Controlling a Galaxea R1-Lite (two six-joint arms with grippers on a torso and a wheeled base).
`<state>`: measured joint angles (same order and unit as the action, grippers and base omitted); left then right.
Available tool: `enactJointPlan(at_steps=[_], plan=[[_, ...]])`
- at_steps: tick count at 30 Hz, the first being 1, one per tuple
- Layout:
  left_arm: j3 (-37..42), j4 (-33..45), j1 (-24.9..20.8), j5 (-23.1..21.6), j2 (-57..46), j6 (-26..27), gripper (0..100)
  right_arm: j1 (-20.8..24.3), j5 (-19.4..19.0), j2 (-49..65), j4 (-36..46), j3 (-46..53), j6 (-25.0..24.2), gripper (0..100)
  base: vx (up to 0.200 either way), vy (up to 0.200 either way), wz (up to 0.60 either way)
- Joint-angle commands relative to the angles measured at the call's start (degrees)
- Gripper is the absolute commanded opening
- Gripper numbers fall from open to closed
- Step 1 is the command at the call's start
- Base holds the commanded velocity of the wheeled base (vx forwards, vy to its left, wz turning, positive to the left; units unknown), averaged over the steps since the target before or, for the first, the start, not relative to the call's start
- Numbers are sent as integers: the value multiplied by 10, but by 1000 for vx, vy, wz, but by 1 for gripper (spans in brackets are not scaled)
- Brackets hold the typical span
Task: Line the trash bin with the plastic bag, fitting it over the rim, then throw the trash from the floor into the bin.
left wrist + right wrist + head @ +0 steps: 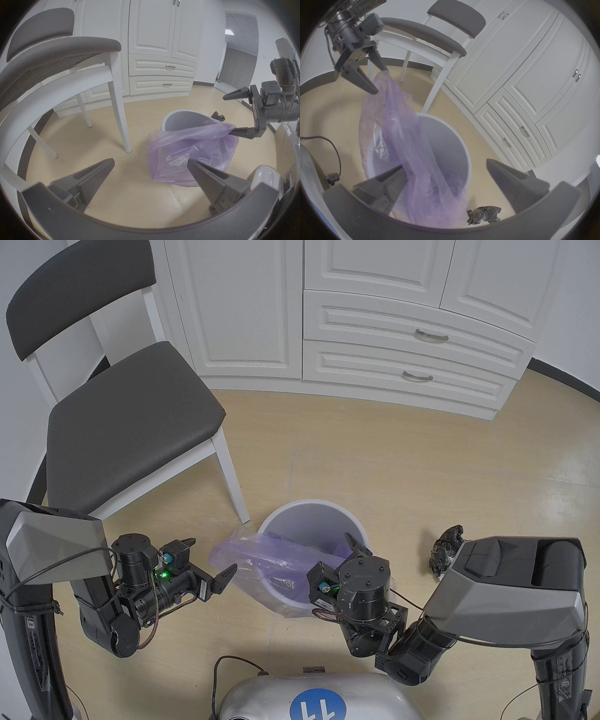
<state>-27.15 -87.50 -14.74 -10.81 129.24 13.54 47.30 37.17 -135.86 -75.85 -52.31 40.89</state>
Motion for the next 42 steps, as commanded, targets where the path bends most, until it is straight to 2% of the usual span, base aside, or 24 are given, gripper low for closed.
enactJointPlan(at_steps=[1, 16, 23, 31, 36, 42], plan=[[0, 0, 1, 0, 1, 0, 100, 6, -4, -14, 0, 0, 0, 0, 0, 0, 0], [3, 0, 0, 0, 11, 3, 100, -5, -7, 20, 12, 16, -2, 0, 0, 0, 0], [11, 0, -4, 0, 12, 5, 100, -27, -10, 6, 55, -49, -7, 0, 0, 0, 0], [17, 1, -4, 0, 21, 11, 100, -51, -10, -33, 61, -130, -9, 0, 0, 0, 0], [34, 3, -1, -4, 25, 45, 100, -62, -10, -63, 61, -184, -10, 0, 0, 0, 0], [42, 6, 4, -6, 37, 68, 100, -63, -10, -74, 61, -201, -10, 0, 0, 0, 0]])
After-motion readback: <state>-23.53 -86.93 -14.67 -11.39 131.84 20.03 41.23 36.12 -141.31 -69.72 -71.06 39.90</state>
